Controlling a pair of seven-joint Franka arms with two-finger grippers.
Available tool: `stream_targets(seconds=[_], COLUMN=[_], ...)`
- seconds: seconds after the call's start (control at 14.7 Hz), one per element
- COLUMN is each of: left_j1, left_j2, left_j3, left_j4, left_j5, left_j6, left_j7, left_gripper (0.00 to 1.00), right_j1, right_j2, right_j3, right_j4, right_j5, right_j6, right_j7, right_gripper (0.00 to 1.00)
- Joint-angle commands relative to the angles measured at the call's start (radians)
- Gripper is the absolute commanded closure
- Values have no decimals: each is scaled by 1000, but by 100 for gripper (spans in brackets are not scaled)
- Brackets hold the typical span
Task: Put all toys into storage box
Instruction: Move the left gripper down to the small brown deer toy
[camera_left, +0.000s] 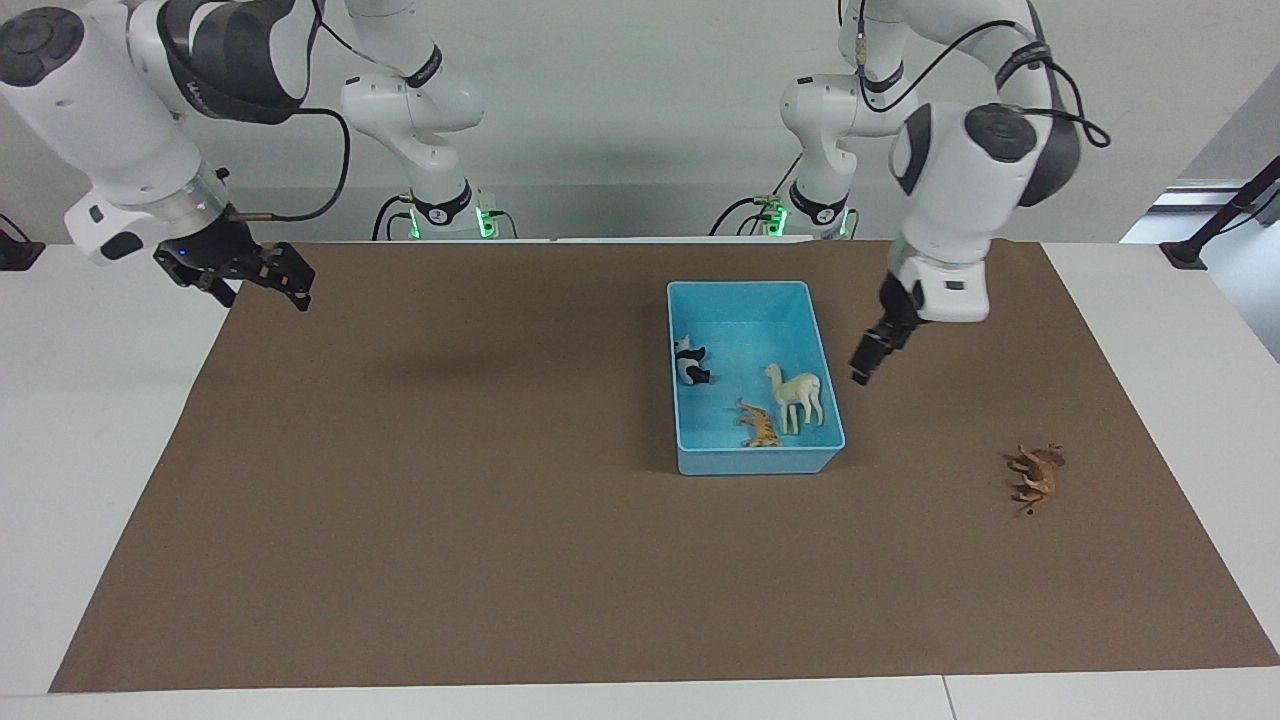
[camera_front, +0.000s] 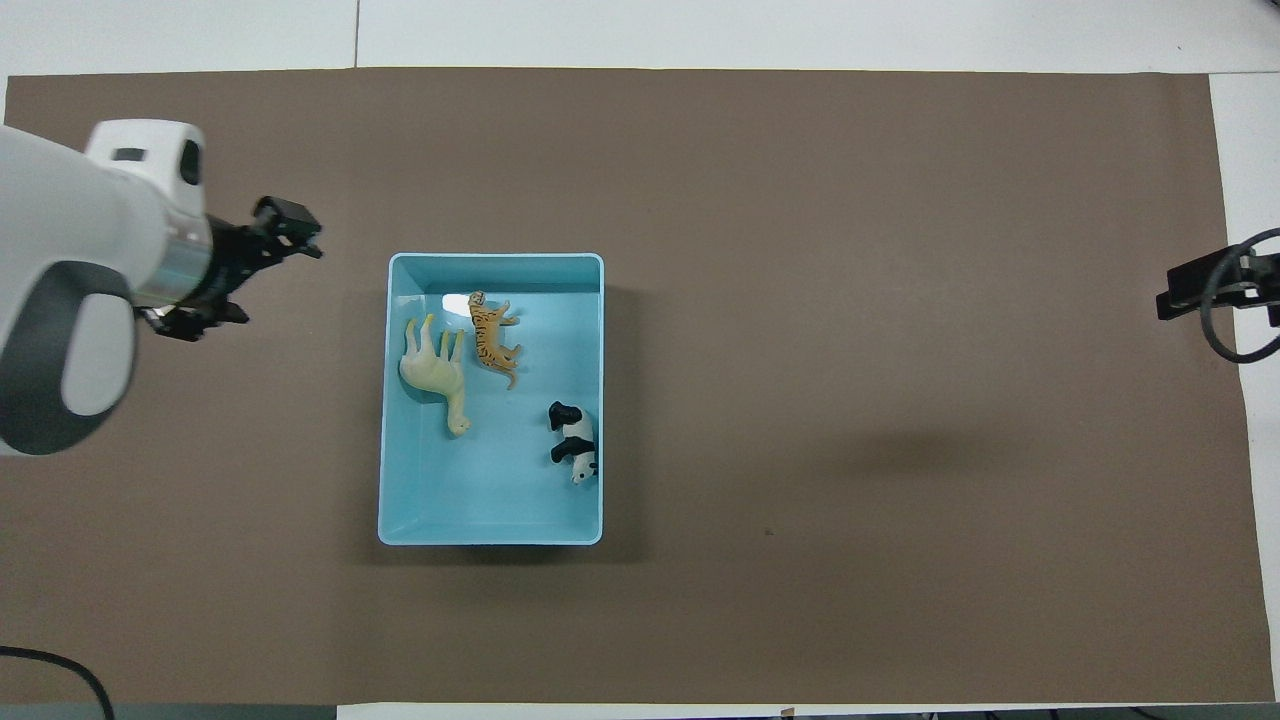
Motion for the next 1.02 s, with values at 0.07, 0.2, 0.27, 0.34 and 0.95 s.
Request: stream_targets(seconds=[0.07,0.2,0.27,0.34,0.95], left_j1=[167,212,229,252,332], left_j2=[51,131,186,231,374], left_j3=[-17,-17,-17,-17,-16], left_j4=[-12,23,66,119,197], left_j5=[4,8,13,13,14], left_j6=[151,233,241,241,288], left_j7=[64,92,119,156,685], left_gripper=[0,0,0,0,16], right_j1=[-64,-71,-69,-65,-87], right_j2=[-47,-52,-52,-50,-91], right_j3=[14,14,16,16,19], right_j4=[-23,-26,-25,-25,-28], right_j5=[-14,-14,-14,-14,-31], right_j6=[-13,-13,-10,-5,-59], right_j7=[-32,-25,-25,-25,-153], right_gripper=[0,0,0,0,0])
